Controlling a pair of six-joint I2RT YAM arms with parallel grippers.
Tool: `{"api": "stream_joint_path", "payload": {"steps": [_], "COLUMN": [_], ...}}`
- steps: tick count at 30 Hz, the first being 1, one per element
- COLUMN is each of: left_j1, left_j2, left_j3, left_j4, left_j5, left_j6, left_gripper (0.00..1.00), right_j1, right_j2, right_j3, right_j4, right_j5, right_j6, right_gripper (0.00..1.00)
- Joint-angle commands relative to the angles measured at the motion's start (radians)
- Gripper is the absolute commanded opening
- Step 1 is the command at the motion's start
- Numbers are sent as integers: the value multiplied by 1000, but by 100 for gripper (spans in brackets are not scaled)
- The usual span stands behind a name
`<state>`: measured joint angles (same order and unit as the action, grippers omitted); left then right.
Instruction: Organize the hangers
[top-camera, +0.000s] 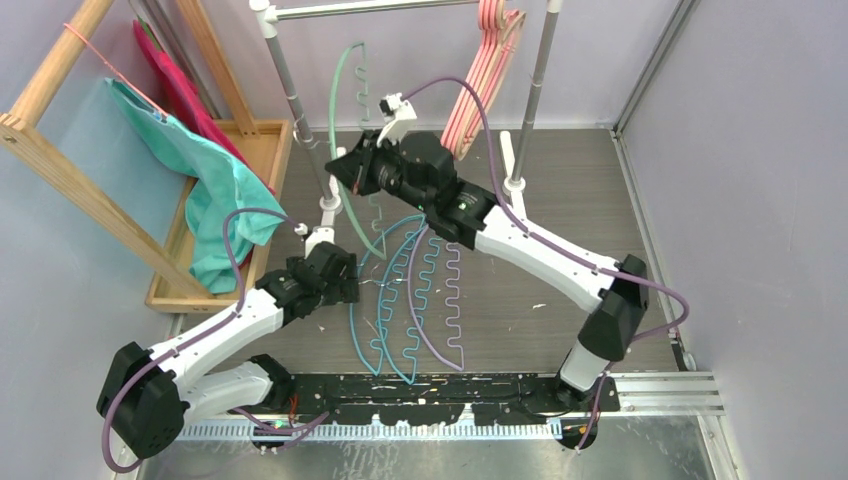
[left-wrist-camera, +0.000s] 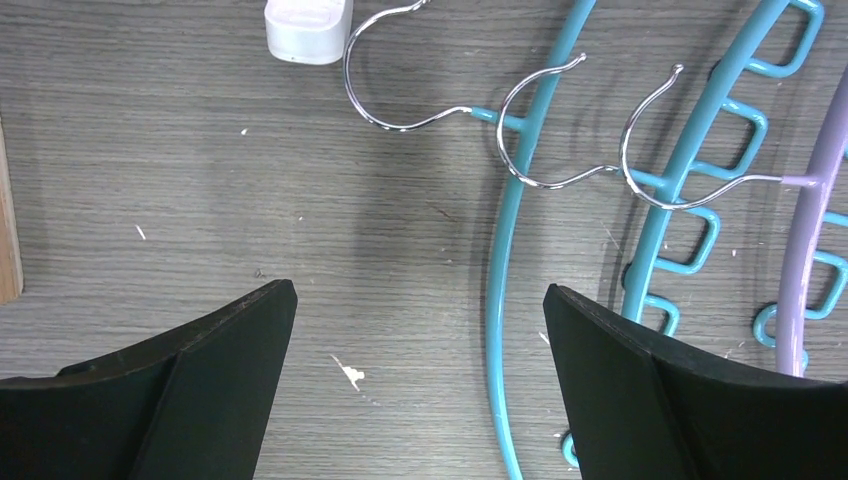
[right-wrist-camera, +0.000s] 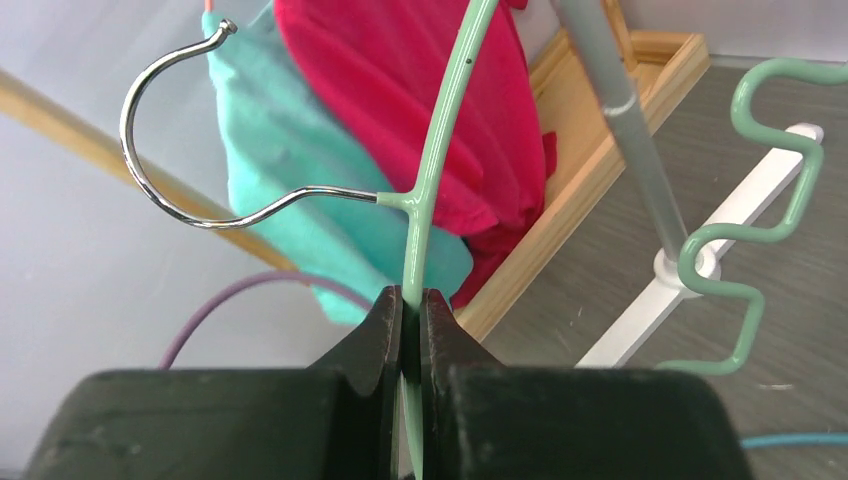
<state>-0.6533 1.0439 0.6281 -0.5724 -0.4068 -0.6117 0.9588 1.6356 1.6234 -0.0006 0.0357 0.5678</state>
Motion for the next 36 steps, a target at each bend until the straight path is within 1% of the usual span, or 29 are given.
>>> {"api": "stream_joint_path", "payload": {"steps": [1,9,16,20,27,31,36], "left_j1": [-5,-11,-12,-16,-29,-42,-55], "left_j2": [-8,8,52,73,99,108,121], "left_j3": [57,77,92,97,95,94,91], "left_j4": [40,40,46,54,74,85,97], "left_j5": [0,-4,-3,-5,3,7,9], "left_j6": [11,13,17,18,17,15,12], "left_gripper": [98,98,98,98,98,98,98], "right_j1": [-54,-134,-178,-187,-193,-203,-206], "right_j2": [71,216,296,362,455,510,567], "right_j3": [155,402,489,569,686,743,805], "right_j4": [101,125,204,245,309,378,444], "right_j5": [-100,-202,-237,-264,-229,-201,-159], "right_j6": [55,126,225,265,323,374,395], "right_gripper": [1,1,1,1,1,1,1]}}
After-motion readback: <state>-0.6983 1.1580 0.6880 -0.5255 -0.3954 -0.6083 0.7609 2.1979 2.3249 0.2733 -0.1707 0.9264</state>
